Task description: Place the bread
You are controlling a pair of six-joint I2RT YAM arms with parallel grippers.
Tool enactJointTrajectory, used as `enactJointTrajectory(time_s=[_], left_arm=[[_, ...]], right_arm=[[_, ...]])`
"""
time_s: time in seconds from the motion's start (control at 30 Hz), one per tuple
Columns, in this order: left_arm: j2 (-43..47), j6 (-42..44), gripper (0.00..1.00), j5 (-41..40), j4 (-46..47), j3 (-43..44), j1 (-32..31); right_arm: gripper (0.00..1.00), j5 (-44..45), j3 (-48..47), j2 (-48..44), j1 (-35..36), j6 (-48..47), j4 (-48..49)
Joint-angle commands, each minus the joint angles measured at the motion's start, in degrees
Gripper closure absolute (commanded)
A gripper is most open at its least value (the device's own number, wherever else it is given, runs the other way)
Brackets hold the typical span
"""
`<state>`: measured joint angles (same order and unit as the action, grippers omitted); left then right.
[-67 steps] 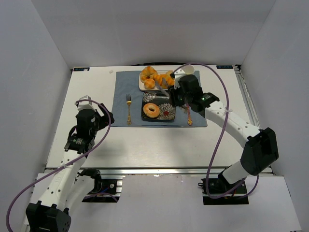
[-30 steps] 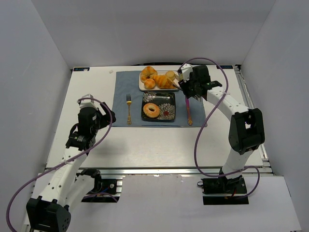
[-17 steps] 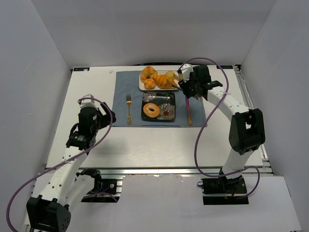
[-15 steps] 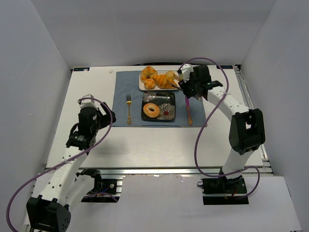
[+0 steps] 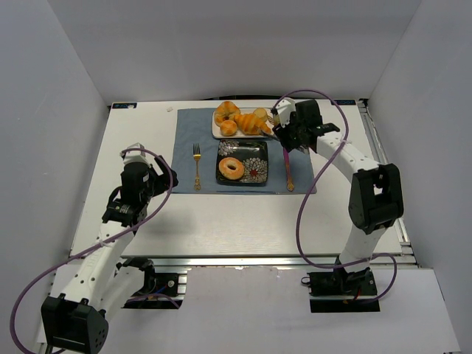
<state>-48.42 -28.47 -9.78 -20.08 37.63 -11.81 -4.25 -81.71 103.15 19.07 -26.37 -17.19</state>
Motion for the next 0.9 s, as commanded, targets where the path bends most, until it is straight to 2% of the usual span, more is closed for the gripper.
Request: enactJointTrajectory(time_s=[0.0, 0.67, 0.8, 0.87], left_arm=[[0.35, 0.26, 0.02, 0.64, 1.27, -0.01, -0.23], [-0.79, 0.96, 0.02, -0.06, 1.27, 0.52, -0.32], [-1.23, 1.05, 0.02, 0.03, 1.35, 0.61, -0.32], [-1.32, 1.05, 0.02, 0.03, 1.53, 0.61, -0.32]], right_arm=[[0.43, -0.14, -2.75, 1.61, -0.44, -1.31, -0.91], [0.43, -0.76, -7.85, 8.29, -0.44, -0.52, -2.32], [0.52, -1.02, -8.55, 8.91, -0.44, -0.52, -3.37], [0.66, -1.37, -8.64, 8.56, -0.44, -0.44, -3.81]])
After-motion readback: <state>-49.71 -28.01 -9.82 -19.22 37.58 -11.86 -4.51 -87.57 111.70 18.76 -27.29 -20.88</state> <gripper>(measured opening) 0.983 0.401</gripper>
